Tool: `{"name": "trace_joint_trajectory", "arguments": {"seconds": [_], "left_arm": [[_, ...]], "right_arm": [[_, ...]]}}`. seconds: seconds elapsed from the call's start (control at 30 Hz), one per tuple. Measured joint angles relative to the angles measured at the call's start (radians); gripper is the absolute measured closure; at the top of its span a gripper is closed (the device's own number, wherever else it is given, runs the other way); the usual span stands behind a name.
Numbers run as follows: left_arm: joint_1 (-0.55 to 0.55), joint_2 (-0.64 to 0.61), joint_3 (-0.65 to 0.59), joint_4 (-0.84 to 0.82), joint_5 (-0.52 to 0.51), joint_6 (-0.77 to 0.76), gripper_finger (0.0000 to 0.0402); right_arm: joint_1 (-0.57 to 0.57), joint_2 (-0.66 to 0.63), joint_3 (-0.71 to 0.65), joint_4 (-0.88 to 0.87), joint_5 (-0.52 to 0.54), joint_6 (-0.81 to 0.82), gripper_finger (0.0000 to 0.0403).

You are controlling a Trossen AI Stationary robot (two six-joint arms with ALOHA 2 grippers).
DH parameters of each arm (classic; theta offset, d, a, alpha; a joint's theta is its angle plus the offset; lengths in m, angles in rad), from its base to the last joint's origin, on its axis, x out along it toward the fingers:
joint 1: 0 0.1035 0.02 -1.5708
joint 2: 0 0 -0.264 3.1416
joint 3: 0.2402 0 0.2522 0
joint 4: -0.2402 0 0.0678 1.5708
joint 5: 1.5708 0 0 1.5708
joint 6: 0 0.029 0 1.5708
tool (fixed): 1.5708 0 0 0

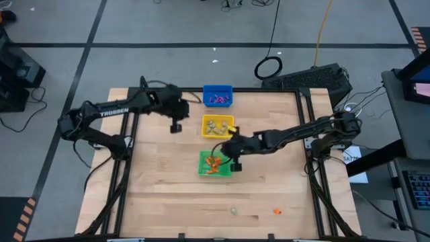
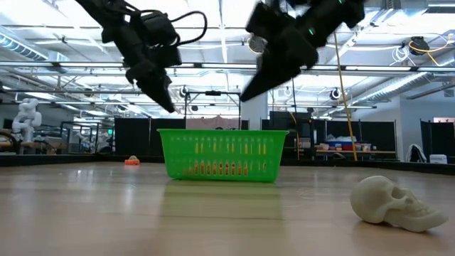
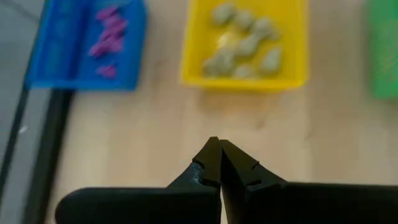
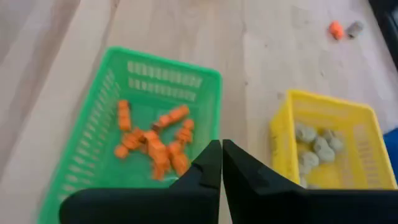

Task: Sort Halloween decoration
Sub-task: Put the skull toy into the yellow bin

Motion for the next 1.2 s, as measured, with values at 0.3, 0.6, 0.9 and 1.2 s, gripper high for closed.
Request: {"name": "trace_joint_trajectory", "arguments": {"seconds": [0.3,0.6,0.9,1.2], "left_arm": [[0.191,0.068,0.089,-0.199,-0.106,0.241,0.0402],[0.282,0.35,0.322,-0.418,-0.248,0.381,0.0402],[0.287,0.51,0.403,-0.499,-0.453,0.485,0.04],[0.283,0.588,0.403,-0.515,-0.497,0.485,0.0301]], "right_arm": [[-0.109,-0.287,-0.339,0.27,-0.002,-0.016,0.0402],[-0.136,-0.487,-0.375,0.275,0.0,-0.097,0.0402],[-0.137,-0.533,-0.375,0.284,0.003,-0.145,0.0403],[-0.137,-0.526,-0.376,0.283,0.003,-0.148,0.0403]]}}
